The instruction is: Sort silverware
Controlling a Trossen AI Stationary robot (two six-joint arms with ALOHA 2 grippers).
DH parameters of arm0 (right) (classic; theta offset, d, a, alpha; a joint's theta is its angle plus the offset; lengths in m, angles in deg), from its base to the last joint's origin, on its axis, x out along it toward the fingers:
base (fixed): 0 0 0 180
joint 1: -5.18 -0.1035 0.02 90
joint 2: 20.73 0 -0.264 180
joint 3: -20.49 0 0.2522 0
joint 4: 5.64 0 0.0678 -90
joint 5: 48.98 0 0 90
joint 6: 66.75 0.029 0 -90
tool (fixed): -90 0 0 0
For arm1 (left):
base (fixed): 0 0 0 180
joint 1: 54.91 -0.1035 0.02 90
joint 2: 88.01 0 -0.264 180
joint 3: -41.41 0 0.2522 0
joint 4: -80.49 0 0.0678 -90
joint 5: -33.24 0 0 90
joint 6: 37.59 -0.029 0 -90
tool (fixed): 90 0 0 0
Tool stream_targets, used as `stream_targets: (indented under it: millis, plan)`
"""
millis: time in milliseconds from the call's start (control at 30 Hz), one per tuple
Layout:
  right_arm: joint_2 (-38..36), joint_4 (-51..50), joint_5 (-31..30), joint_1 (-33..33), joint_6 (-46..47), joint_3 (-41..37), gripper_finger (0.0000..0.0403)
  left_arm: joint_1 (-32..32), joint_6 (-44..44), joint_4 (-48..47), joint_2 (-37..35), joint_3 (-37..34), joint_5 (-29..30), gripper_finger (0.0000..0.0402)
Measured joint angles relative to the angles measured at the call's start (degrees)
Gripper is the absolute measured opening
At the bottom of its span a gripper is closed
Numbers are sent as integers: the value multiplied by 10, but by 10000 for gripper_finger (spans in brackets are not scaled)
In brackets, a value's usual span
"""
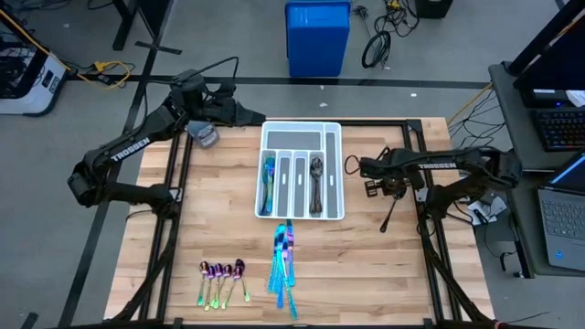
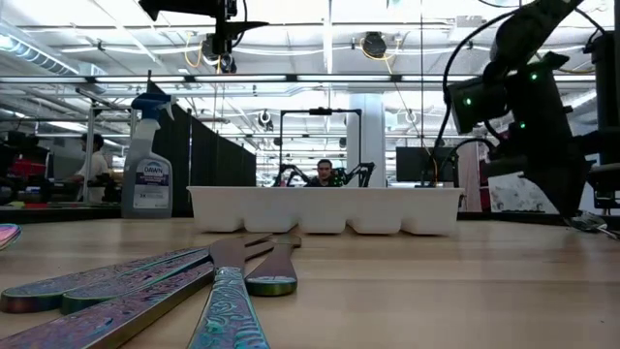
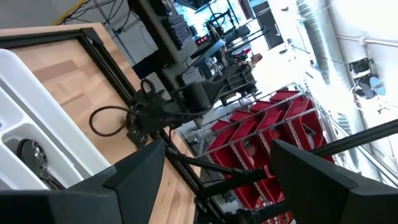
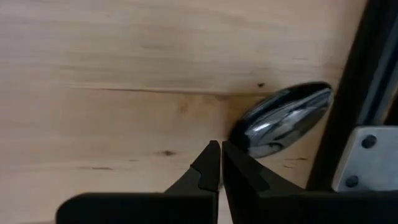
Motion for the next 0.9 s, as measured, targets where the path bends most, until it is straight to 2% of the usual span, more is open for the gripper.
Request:
stream_targets:
  millis: [367, 533, 900]
  plan:
    - [30, 1, -5, 33, -22, 0, 0, 0, 3, 0, 0, 0, 0, 278]
    - [39, -13, -28, 52, -37, 0, 0, 0, 4, 0, 0, 0, 0, 278]
    - [102, 23, -30, 77, -95, 4, 0, 0, 4, 0, 0, 0, 0, 278]
